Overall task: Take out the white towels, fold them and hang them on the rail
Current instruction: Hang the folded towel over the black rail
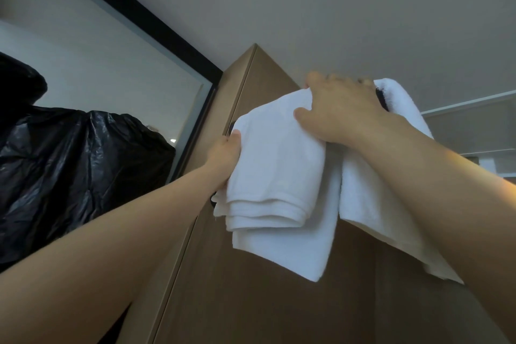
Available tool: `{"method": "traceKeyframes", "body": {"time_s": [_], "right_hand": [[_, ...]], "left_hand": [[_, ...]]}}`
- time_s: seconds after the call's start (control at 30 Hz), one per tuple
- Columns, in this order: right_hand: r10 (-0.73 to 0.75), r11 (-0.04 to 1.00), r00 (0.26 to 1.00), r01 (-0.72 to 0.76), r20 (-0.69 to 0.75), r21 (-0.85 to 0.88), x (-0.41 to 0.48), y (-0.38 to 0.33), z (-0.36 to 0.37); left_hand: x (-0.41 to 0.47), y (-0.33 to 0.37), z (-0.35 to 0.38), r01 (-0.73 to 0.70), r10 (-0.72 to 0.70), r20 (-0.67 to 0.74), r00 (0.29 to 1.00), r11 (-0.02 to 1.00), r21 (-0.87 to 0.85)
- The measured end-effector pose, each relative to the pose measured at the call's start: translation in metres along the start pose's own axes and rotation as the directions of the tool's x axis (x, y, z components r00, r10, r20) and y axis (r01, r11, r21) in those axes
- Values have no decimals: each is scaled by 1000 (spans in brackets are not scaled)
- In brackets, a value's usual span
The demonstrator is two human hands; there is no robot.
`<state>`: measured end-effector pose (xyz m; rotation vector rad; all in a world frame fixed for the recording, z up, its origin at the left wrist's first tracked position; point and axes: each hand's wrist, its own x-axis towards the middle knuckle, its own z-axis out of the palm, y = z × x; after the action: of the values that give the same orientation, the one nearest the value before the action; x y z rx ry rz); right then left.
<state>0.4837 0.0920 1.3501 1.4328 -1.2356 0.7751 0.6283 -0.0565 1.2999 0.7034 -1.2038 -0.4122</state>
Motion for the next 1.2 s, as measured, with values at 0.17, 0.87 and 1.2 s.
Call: {"method": "traceKeyframes", "body": {"time_s": [0.17,0.87,1.2], "right_hand": [[7,1000,998,-5,-55,25,-9,0,3],[37,527,974,-210,225,823,-108,3,28],[147,577,957,-289,252,764,-137,22,34]], "left_hand": [[-39,-4,-5,-311,320,-44,947,940,137],[-119,-19,-11,-345,239,416,877,916,202],[-126,11,-23,-546,476,343,810,825,145]]}}
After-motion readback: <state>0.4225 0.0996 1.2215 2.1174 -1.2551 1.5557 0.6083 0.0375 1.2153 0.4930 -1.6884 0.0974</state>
